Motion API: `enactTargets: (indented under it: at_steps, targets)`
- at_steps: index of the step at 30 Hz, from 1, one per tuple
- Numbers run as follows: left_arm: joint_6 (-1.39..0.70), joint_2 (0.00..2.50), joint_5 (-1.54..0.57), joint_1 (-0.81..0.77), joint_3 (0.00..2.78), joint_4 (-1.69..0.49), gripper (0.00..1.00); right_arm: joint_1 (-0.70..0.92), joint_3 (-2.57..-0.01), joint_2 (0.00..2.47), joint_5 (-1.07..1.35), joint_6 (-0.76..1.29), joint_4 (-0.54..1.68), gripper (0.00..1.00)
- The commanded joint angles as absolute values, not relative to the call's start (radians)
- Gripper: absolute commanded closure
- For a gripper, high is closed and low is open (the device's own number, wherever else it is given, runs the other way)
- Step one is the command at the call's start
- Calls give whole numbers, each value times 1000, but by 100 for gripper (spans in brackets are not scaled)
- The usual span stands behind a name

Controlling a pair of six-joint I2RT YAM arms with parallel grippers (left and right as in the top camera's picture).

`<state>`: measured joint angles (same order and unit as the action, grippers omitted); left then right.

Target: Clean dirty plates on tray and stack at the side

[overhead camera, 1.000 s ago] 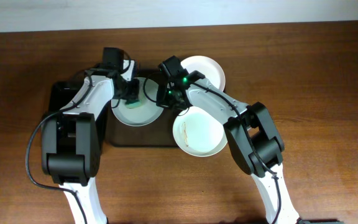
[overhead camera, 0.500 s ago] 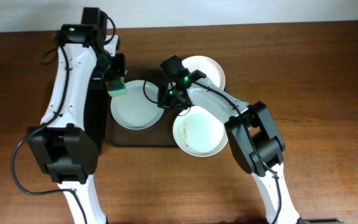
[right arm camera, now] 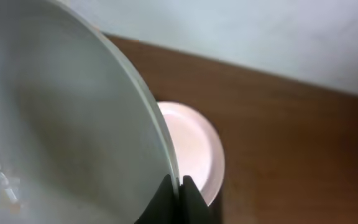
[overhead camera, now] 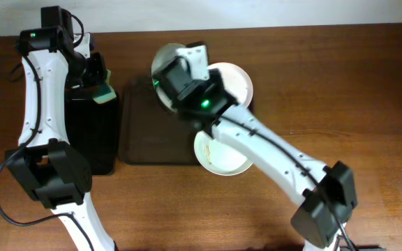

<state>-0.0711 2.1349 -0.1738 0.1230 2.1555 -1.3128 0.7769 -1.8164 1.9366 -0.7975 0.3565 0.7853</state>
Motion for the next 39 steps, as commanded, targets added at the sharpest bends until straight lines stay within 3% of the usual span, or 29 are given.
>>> enactTargets:
  at_steps: [1, 8, 14, 28, 33, 39]
  targets:
    - [-52, 2124, -191, 124, 2179, -1310, 99, 809, -1823, 1970, -1027, 309, 781, 96]
    - [-52, 2124, -191, 123, 2179, -1310, 99, 853, -1823, 1983, -1111, 73, 663, 96]
    - [-52, 2124, -191, 123, 2179, -1303, 99, 859, -1823, 1983, -1112, 7, 653, 96]
    - [-52, 2124, -191, 123, 2179, -1295, 99, 857, -1823, 1983, -1109, 41, 653, 96]
    - [-52, 2124, -187, 123, 2179, -1295, 99, 782, -1824, 1973, -565, 307, 801, 96]
    - [-52, 2124, -186, 123, 2179, -1295, 99, 489, -1824, 1904, 125, 411, 865, 96]
